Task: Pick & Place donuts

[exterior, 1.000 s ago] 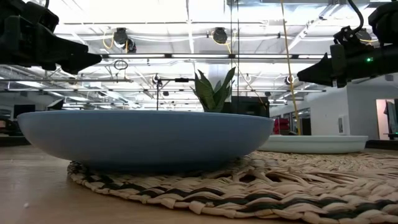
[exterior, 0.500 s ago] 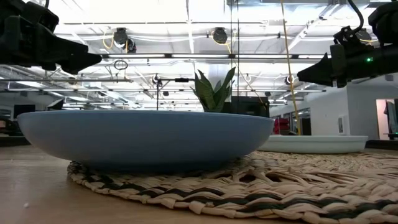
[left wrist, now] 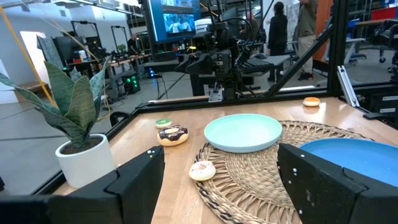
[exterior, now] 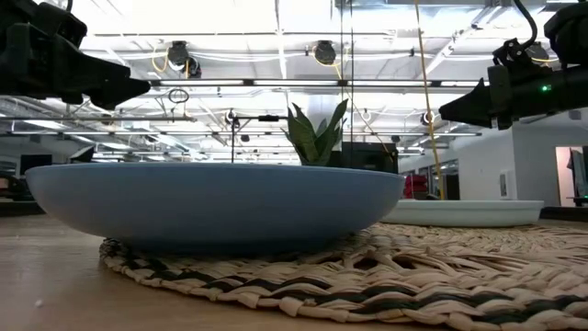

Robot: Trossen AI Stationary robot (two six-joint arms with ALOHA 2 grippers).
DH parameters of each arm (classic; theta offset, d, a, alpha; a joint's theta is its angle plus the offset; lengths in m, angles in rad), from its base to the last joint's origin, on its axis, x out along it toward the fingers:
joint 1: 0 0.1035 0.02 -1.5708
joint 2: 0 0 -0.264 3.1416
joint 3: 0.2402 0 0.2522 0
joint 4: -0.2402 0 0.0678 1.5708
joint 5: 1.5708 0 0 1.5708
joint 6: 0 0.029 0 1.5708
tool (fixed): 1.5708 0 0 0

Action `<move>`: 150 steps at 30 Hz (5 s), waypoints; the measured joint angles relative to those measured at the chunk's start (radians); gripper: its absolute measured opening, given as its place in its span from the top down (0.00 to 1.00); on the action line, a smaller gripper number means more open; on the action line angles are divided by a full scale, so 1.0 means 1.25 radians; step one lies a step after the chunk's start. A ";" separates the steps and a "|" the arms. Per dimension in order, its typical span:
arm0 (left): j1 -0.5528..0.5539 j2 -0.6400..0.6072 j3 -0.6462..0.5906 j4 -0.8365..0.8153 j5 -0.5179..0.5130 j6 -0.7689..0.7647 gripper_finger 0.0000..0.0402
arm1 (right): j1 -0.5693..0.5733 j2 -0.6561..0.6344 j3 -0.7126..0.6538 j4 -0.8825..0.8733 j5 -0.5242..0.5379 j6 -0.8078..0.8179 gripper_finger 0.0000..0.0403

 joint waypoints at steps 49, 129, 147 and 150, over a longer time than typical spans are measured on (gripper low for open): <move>0.000 0.000 0.000 0.001 -0.001 0.000 0.24 | 0.559 0.695 0.526 -0.216 -0.500 0.911 0.59; 0.000 0.000 0.000 0.000 -0.002 0.000 0.24 | 0.976 1.194 0.664 -0.521 -0.609 1.785 0.74; 0.000 0.000 0.000 0.000 -0.002 0.000 0.24 | 0.975 1.192 0.641 -0.470 -0.481 1.667 0.98; 0.000 0.000 0.000 0.000 -0.002 0.000 0.24 | 0.971 1.191 0.641 -0.469 -0.454 1.636 0.98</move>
